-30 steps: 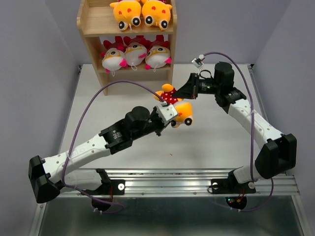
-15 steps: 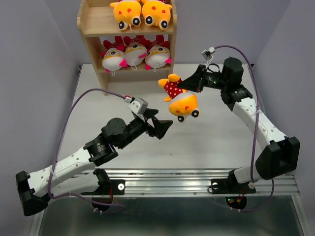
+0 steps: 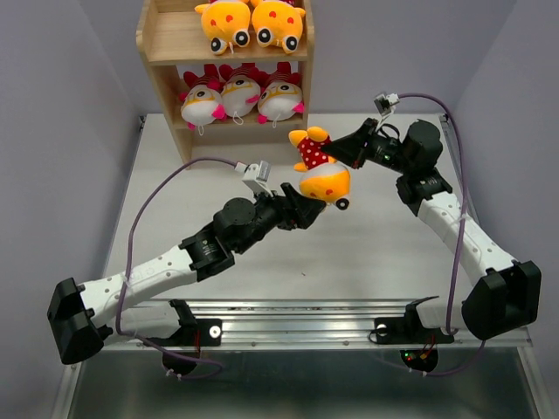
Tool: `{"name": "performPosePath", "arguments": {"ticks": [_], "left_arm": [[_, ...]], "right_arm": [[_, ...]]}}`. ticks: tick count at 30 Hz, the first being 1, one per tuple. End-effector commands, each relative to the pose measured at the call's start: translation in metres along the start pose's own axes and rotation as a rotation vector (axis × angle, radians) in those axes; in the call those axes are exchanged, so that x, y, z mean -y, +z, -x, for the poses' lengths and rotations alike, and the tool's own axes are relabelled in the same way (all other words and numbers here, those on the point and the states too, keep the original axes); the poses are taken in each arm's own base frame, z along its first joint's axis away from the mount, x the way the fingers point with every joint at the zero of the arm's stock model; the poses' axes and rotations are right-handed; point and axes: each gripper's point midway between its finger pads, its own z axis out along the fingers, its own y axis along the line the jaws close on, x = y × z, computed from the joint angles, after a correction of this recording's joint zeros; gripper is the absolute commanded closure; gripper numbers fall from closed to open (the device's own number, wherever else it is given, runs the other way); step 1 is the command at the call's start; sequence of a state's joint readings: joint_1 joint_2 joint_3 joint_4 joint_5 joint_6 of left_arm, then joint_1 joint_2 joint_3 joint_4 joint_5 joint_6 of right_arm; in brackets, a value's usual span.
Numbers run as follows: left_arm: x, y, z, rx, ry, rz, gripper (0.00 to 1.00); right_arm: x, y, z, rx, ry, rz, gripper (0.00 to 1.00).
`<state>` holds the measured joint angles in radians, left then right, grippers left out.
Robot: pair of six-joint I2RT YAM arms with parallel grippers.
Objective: Place and organize the stuffed toys onto the shelf
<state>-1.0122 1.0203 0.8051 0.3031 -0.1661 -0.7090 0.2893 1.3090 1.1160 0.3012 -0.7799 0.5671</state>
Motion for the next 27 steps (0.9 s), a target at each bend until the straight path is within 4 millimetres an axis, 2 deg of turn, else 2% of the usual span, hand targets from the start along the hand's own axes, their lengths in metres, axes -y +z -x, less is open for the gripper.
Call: {"name": "performPosePath", "arguments": {"ticks": [1, 2, 4, 8, 10, 11, 13, 14, 18, 20, 22, 24, 25, 27], "left_arm": [[0.043, 0.009, 0.046, 0.124, -0.091, -0.101, 0.09], [0.04, 0.017, 0.041, 0.11, -0.076, -0.089, 0.09], [0.043, 0.023, 0.047, 0.119, -0.065, -0.093, 0.09], [0.033, 0.036, 0.05, 0.132, -0.066, -0.072, 0.11], [0.027, 0.039, 0.052, 0.135, -0.073, -0.058, 0.25], [0.022, 0.04, 0.058, 0.148, -0.077, -0.045, 0.39], [0.015, 0.042, 0.059, 0.146, -0.081, -0.031, 0.53], [0.009, 0.042, 0.063, 0.155, -0.083, -0.016, 0.68], [0.005, 0.04, 0.076, 0.175, -0.032, -0.012, 0.88], [0.006, 0.034, 0.083, 0.186, 0.049, -0.018, 0.95], [0.007, 0.028, 0.088, 0.188, 0.13, -0.012, 1.0], [0.014, 0.014, 0.103, 0.211, 0.257, -0.02, 1.0], [0.016, 0.003, 0.11, 0.224, 0.3, -0.013, 1.0], [0.018, -0.011, 0.126, 0.258, 0.409, 0.007, 1.0]], "right_arm": [[-0.018, -0.004, 0.032, 0.12, -0.056, 0.016, 0.99], [-0.018, -0.005, 0.03, 0.121, -0.047, 0.017, 0.99], [-0.021, -0.006, 0.03, 0.125, -0.025, 0.024, 0.99], [-0.024, -0.009, 0.024, 0.123, -0.004, 0.035, 0.99], [-0.025, -0.011, 0.022, 0.12, -0.003, 0.037, 0.99], [-0.025, -0.011, 0.022, 0.12, -0.004, 0.039, 0.99], [-0.027, -0.011, 0.021, 0.115, -0.004, 0.047, 0.99], [-0.029, -0.012, 0.022, 0.12, -0.011, 0.055, 0.99], [-0.032, -0.012, 0.02, 0.116, -0.011, 0.074, 0.99], [-0.033, -0.013, 0.021, 0.115, -0.027, 0.08, 0.98], [-0.037, -0.013, 0.026, 0.12, -0.081, 0.085, 0.78], [-0.042, -0.015, 0.031, 0.123, -0.131, 0.09, 0.57], [-0.044, -0.017, 0.035, 0.132, -0.189, 0.092, 0.4], [-0.054, -0.021, 0.047, 0.162, -0.266, 0.094, 0.26]]}}
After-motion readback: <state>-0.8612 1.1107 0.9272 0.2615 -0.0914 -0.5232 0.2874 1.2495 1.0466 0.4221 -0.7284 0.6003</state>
